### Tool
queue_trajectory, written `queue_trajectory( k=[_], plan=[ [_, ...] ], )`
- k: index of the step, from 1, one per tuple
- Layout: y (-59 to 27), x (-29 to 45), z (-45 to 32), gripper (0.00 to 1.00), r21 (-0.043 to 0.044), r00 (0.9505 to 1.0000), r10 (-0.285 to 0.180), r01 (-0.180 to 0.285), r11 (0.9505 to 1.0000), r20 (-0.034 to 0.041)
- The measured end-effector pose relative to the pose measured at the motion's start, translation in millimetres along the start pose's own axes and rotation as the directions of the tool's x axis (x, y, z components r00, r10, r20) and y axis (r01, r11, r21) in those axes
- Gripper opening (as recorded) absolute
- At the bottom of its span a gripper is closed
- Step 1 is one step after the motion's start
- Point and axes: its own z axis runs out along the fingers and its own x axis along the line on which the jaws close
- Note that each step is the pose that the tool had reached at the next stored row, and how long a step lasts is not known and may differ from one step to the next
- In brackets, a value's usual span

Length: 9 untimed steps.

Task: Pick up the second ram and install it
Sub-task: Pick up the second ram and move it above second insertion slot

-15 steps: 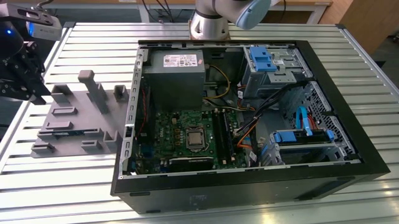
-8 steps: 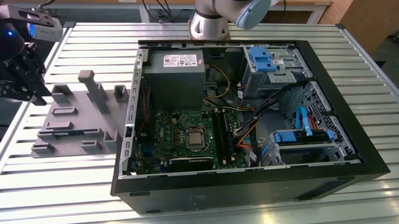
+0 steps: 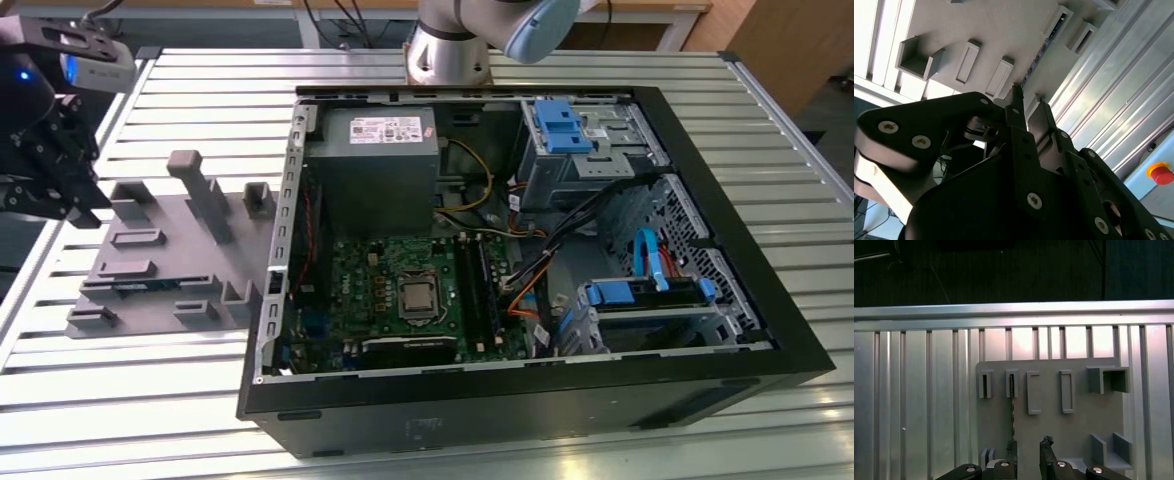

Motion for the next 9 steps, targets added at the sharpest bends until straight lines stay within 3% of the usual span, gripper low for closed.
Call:
queue_trajectory(
  k=[9],
  plan=[
    [-0.1, 0.3, 1.3, 0.32, 0.0001, 1.0000, 0.000, 0.000, 1.0000, -0.0004]
  ],
)
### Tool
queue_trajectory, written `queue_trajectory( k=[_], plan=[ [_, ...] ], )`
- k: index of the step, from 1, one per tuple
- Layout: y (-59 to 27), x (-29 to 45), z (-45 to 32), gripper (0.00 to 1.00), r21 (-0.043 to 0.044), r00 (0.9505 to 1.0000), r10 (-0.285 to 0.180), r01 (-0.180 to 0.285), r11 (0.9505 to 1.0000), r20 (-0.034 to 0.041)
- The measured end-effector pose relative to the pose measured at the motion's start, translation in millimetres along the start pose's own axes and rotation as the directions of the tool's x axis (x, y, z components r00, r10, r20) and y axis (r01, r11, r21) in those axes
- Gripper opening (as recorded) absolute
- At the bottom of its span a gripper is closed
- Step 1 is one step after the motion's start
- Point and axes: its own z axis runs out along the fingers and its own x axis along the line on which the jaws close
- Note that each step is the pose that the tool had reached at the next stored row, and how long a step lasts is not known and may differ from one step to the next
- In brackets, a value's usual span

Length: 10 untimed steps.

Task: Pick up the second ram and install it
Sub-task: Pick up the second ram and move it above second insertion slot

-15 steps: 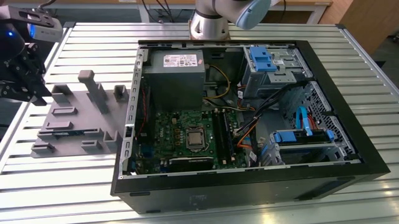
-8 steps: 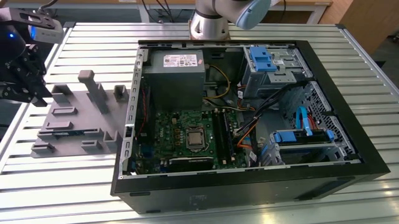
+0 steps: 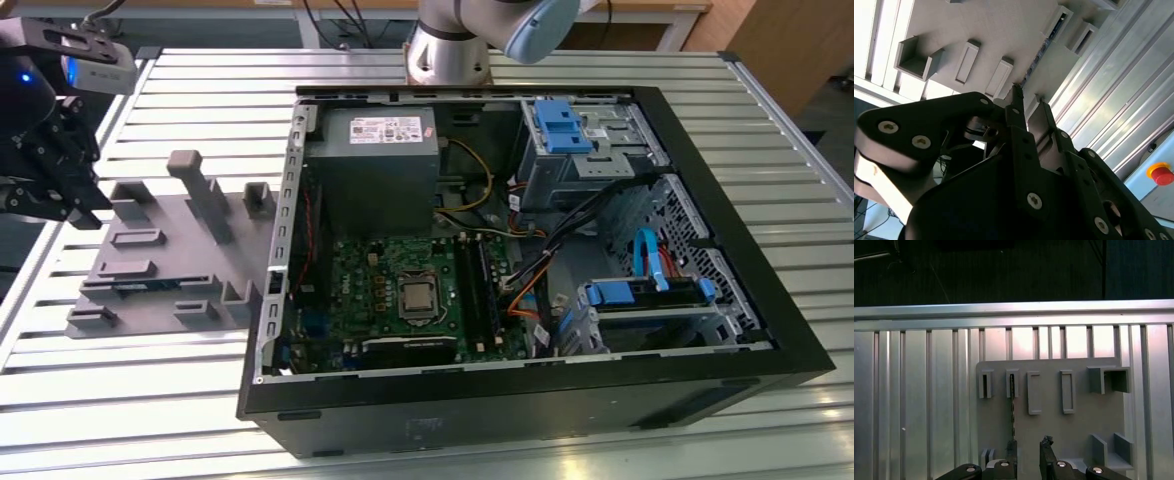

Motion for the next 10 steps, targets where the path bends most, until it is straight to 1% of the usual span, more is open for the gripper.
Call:
queue_trajectory(
  k=[7, 10],
  plan=[
    [0.0, 0.6, 1.3, 0.32, 0.0002, 1.0000, 0.000, 0.000, 1.0000, 0.0002],
    [0.0, 0.9, 4.0, 0.32, -0.0001, 1.0000, 0.000, 0.000, 1.0000, 0.0001]
  ],
)
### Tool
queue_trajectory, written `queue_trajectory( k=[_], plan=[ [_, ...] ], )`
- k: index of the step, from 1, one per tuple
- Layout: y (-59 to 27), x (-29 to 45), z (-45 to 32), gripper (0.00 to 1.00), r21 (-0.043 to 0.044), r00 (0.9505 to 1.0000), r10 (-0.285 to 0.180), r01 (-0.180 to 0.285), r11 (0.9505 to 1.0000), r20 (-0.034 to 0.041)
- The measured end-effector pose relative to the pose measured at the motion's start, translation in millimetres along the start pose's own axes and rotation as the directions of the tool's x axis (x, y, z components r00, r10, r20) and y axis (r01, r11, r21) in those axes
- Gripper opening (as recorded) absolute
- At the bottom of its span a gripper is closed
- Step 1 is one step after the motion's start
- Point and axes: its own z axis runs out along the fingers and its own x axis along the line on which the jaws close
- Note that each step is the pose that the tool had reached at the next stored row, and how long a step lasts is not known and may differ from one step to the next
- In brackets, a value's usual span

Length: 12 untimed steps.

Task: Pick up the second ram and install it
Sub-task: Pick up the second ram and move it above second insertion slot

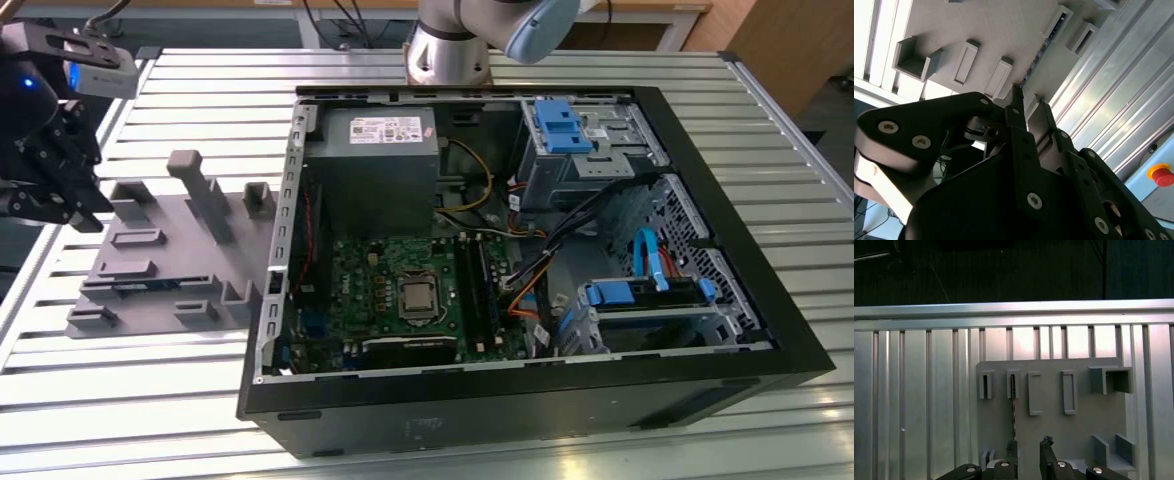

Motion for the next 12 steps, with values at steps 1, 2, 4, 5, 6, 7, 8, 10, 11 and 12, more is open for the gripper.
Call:
queue_trajectory(
  k=[1, 2, 4, 5, 6, 7, 8, 10, 11, 12],
  plan=[
    [0.0, 0.0, 1.3, 0.32, 0.0000, 1.0000, 0.000, 0.000, 1.0000, 0.0001],
    [-0.1, 0.0, 2.6, 0.32, 0.0000, 1.0000, 0.000, 0.000, 1.0000, 0.0001],
    [-0.1, 0.1, 5.0, 0.32, 0.0000, 1.0000, 0.000, 0.000, 1.0000, 0.0000],
    [-0.1, 0.1, 6.0, 0.32, -0.0001, 1.0000, 0.000, 0.000, 1.0000, 0.0000],
    [-0.2, 0.1, 7.2, 0.32, 0.0000, 1.0000, 0.000, 0.000, 1.0000, 0.0001],
    [-0.2, 0.1, 8.1, 0.32, 0.0000, 1.0000, 0.000, 0.000, 1.0000, 0.0000],
    [-0.2, 0.1, 9.1, 0.32, 0.0000, 1.0000, 0.000, 0.000, 1.0000, 0.0001],
    [-0.2, 0.1, 10.8, 0.32, -0.0001, 1.0000, 0.000, 0.000, 1.0000, 0.0000],
    [-0.2, 0.1, 11.6, 0.32, 0.0000, 1.0000, 0.000, 0.000, 1.0000, 0.0000],
    [-0.2, 0.1, 12.5, 0.32, 0.0000, 1.0000, 0.000, 0.000, 1.0000, 0.0000]
  ],
)
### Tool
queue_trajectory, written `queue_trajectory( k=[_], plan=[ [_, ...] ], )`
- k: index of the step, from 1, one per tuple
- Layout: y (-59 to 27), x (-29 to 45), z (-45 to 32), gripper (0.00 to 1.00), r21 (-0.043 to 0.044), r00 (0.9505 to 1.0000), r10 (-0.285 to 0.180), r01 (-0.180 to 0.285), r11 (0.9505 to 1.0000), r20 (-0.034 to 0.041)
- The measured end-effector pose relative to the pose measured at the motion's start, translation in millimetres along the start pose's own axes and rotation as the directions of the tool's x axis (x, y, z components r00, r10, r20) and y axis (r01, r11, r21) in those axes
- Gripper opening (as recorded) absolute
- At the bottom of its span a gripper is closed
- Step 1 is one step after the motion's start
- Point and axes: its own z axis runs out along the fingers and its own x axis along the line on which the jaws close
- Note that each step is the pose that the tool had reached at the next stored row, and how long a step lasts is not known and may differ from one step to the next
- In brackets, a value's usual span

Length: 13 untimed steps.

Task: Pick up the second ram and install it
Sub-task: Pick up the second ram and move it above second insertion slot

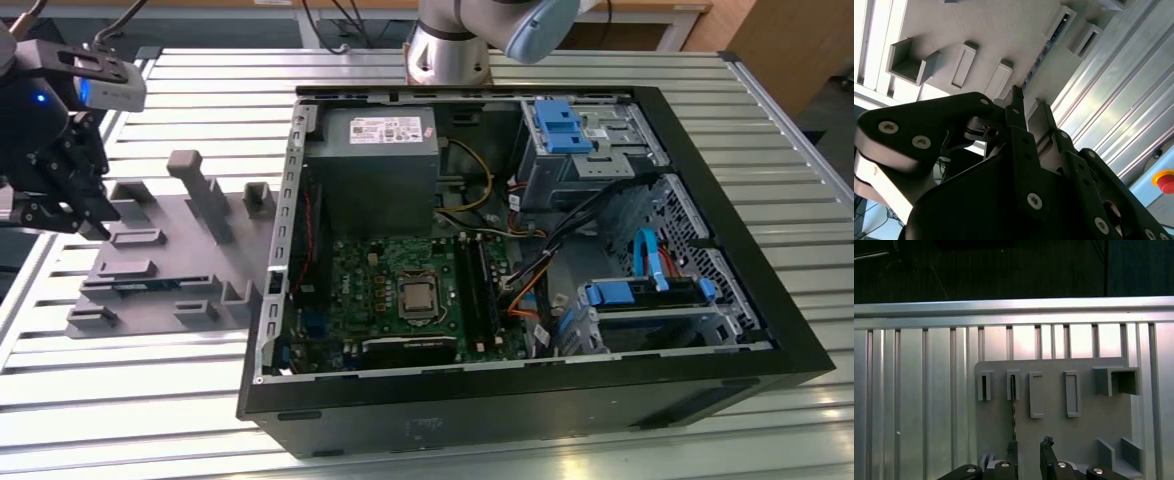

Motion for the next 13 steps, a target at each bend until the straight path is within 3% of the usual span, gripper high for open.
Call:
queue_trajectory(
  k=[13],
  plan=[
    [-0.1, 0.2, 11.9, 0.32, 0.0001, 1.0000, 0.000, 0.000, 1.0000, -0.0035]
  ],
)
